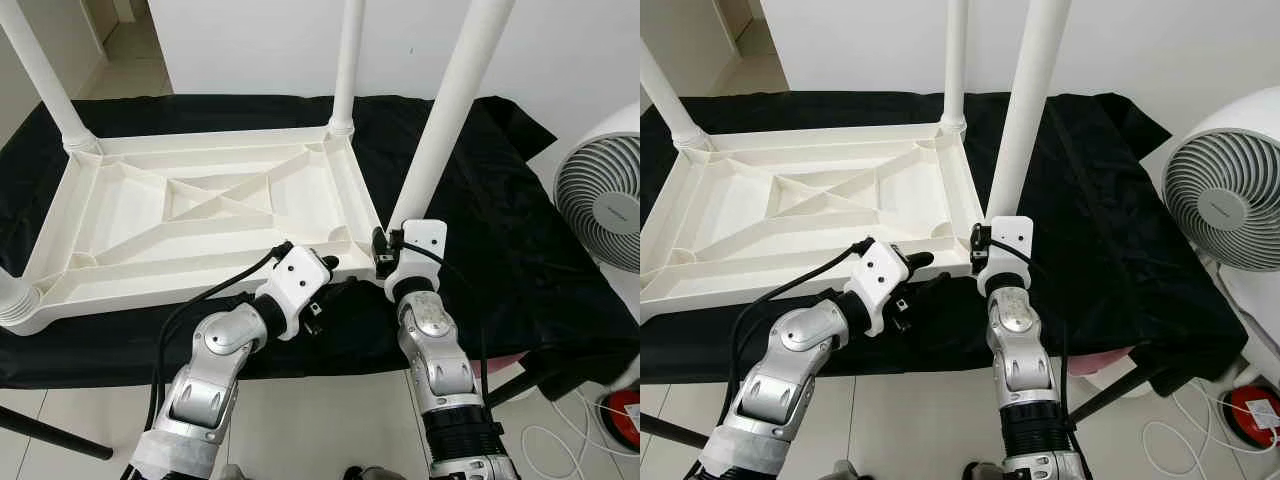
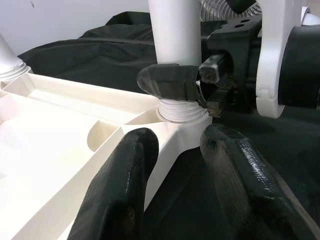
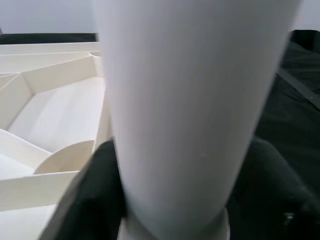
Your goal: Building children table
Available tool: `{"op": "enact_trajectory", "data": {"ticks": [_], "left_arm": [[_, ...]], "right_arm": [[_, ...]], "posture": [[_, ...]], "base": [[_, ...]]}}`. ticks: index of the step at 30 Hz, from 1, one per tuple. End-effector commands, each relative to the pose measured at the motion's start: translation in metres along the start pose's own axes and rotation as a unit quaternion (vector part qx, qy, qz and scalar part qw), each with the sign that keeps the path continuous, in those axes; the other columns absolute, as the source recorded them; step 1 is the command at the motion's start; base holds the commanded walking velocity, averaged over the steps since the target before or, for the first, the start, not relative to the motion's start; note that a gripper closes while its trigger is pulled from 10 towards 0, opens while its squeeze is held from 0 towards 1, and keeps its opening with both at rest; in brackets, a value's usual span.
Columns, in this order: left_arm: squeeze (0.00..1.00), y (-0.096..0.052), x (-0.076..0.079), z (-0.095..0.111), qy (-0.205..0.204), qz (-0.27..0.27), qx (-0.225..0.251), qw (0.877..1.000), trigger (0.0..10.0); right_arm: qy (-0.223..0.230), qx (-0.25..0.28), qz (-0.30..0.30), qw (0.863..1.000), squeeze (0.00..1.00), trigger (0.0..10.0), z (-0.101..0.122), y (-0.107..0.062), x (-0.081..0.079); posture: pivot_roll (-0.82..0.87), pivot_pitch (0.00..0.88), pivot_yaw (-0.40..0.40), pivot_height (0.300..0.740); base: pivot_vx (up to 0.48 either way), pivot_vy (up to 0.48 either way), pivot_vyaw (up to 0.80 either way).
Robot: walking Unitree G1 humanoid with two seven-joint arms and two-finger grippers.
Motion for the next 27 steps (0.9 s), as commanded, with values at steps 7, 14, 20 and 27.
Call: {"op": "enact_trajectory", "data": {"ticks": [7, 14, 20, 27], "left_arm": [[0.0, 0.0, -0.004, -0.002, -0.002, 0.051, 0.0, 0.999, 10.0], [0.0, 0.002, -0.004, -0.001, -0.002, 0.052, 0.002, 0.999, 10.0], [0.0, 0.003, -0.005, -0.001, 0.0, 0.051, 0.002, 0.999, 10.0], [0.0, 0.004, -0.006, 0.0, 0.0, 0.053, 0.004, 0.999, 10.0]], "right_arm": [[0.027, -0.009, 0.105, 0.994, 1.0, 10.0, -0.003, 0.009, 0.004], [-0.008, -0.014, 0.218, 0.976, 0.0, 10.0, -0.003, 0.016, 0.015], [-0.077, 0.003, 0.296, 0.952, 0.0, 10.0, 0.0, 0.021, 0.027], [-0.114, 0.017, 0.382, 0.917, 0.0, 10.0, 0.005, 0.031, 0.017]], "posture": [[-0.11, 0.051, -0.005, 0.74], [-0.11, 0.046, -0.008, 0.74], [-0.11, 0.042, -0.005, 0.74], [-0.11, 0.051, -0.008, 0.74]], "base": [[0.0, 0.0, 0.0], [0.0, 0.0, 0.0], [0.0, 0.0, 0.0], [0.0, 0.0, 0.0]]}}
Point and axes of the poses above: a point about 5 cm out from each wrist's last joint towards the gripper, its own y axis pointing out of the wrist towards the gripper, its own z axis along the axis of the wrist's last joint, x = y × z, the point moved 1 cm from there along y, pointing out of the wrist towards the gripper, and after that the axes turned 7 degrees about -y, right-handed, at the moved point
